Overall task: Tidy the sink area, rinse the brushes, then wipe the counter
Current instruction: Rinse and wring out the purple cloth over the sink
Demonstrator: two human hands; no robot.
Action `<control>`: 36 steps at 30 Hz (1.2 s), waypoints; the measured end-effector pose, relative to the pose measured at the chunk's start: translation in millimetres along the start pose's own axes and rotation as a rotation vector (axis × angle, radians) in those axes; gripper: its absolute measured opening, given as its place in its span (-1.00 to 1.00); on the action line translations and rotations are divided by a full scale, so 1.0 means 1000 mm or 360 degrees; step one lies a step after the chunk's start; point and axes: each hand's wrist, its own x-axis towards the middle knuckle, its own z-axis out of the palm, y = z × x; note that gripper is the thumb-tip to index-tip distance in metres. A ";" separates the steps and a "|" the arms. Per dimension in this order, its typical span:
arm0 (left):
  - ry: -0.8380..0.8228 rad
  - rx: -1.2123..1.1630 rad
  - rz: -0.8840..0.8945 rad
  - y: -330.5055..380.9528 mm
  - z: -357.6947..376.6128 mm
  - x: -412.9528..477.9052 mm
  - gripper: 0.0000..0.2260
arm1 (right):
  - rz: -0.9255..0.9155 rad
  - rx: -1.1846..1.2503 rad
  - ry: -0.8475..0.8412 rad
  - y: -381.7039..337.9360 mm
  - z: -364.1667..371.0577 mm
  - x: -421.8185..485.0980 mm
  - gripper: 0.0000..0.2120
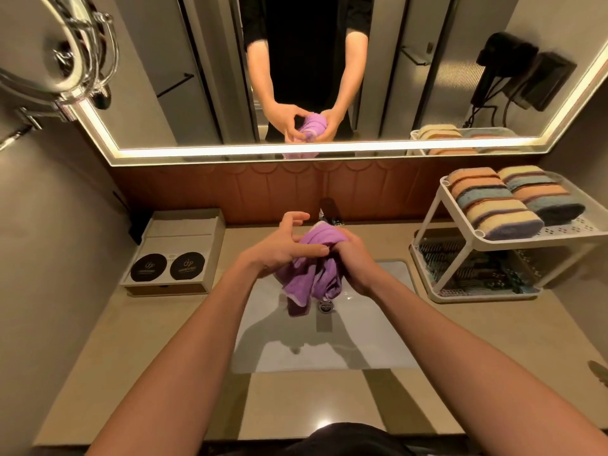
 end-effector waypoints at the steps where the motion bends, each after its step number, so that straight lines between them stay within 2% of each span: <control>1: -0.0003 -0.0134 -0.0005 -0.008 0.005 -0.002 -0.22 | 0.0039 0.0114 0.0036 -0.001 0.001 0.003 -0.66; 3: 0.0058 -0.0240 0.0026 -0.026 0.020 -0.003 -0.33 | 0.0172 0.0311 0.0172 -0.003 0.004 0.005 -0.61; 5: 0.0230 -0.0282 0.0024 -0.036 0.033 -0.003 -0.40 | 0.0223 0.0440 0.0202 -0.005 0.005 0.007 -0.61; 9: 0.0563 -0.0389 0.0013 -0.039 0.037 -0.002 -0.74 | 0.0208 0.0335 0.0219 -0.004 -0.005 0.010 -0.67; 13: 0.0746 -0.0600 0.0090 -0.039 0.035 0.003 -0.72 | 0.0280 0.0090 0.0436 0.002 -0.004 0.002 -0.66; 16: 0.0550 -0.1033 0.0062 -0.030 0.060 0.008 -0.51 | 0.0262 0.0321 0.0427 0.008 0.014 -0.001 -0.64; 18: 0.0420 -0.1178 0.0108 -0.027 0.075 0.012 -0.49 | 0.0294 0.0624 0.0406 0.008 0.026 -0.002 -0.66; 20: 0.0370 -0.1019 0.0101 -0.027 0.079 0.010 -0.51 | 0.0422 0.0943 0.0372 0.003 0.025 -0.003 -0.80; 22: 0.0212 -0.0777 0.0058 -0.034 0.075 0.005 -0.41 | 0.0487 0.1081 0.0375 0.000 0.015 -0.003 -0.80; 24: 0.0056 -0.0577 0.0034 -0.040 0.070 0.003 -0.23 | 0.0490 0.1005 0.0398 0.000 0.006 -0.004 -0.93; 25: 0.0011 -0.0535 0.0012 -0.041 0.069 0.003 -0.17 | 0.0489 0.0970 0.0378 0.001 0.005 -0.004 -0.93; 27: -0.0046 -0.0531 -0.0027 -0.041 0.065 0.007 -0.21 | 0.0491 0.0875 0.0298 -0.001 0.008 -0.004 -0.83; 29: -0.0044 -0.0444 -0.0074 -0.040 0.058 0.010 -0.40 | 0.0392 0.0581 0.0255 -0.001 0.006 -0.005 -0.76; 30: -0.0033 -0.0374 -0.0121 -0.037 0.053 0.009 -0.50 | 0.0311 0.0277 0.0237 -0.001 0.003 -0.008 -0.72; 31: -0.0015 -0.0326 -0.0182 -0.034 0.048 0.007 -0.60 | 0.0216 -0.0088 0.0204 0.003 -0.004 -0.010 -0.62; 33: -0.0046 -0.0328 -0.0301 -0.029 0.039 0.003 -0.84 | 0.0007 -0.0799 0.0160 0.013 -0.022 -0.016 -0.29; 35: -0.0296 -0.0456 -0.0490 -0.025 0.031 0.000 -0.94 | -0.0402 -0.1560 0.0035 0.017 -0.037 -0.023 -0.06; 36: -0.0476 -0.0501 -0.0578 -0.025 0.026 0.000 -0.90 | -0.0652 -0.1911 -0.0051 0.019 -0.042 -0.025 0.00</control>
